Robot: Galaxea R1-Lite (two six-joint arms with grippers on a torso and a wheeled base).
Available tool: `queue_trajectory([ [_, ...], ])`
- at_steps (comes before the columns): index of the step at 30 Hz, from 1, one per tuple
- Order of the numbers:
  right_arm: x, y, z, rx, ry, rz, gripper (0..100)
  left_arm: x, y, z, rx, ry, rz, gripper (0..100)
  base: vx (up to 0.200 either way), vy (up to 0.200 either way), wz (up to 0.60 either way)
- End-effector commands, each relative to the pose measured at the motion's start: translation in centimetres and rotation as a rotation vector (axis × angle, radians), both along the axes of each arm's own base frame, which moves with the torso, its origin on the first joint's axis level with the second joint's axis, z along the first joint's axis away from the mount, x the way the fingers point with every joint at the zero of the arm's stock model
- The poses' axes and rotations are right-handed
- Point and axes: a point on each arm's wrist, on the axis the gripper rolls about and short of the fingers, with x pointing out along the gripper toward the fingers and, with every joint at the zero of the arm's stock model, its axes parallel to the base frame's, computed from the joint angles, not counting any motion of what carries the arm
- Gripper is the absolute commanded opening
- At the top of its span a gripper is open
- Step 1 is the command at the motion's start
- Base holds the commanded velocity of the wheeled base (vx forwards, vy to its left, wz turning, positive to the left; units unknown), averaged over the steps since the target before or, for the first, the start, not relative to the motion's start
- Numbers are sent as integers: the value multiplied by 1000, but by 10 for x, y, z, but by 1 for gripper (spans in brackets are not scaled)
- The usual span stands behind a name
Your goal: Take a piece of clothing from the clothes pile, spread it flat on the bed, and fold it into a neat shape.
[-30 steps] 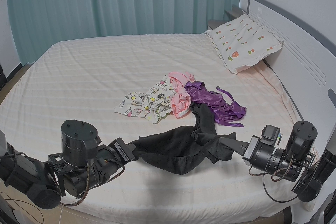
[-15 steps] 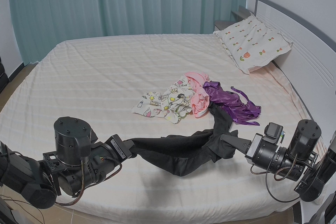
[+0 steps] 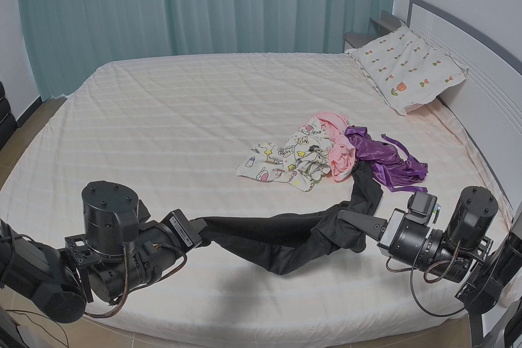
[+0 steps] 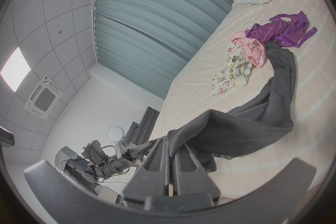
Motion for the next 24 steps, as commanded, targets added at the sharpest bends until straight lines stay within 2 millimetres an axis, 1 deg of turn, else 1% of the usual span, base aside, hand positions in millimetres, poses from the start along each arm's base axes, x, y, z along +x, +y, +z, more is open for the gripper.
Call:
queue_trajectory([
  [1,0,0,1,5,-7,0,0,0,0,0,-1,2,-2,0,0,200,0],
  [24,-3,1,1,4,-5,12,0,-2,1,-4,6,15,-4,0,0,200,0],
])
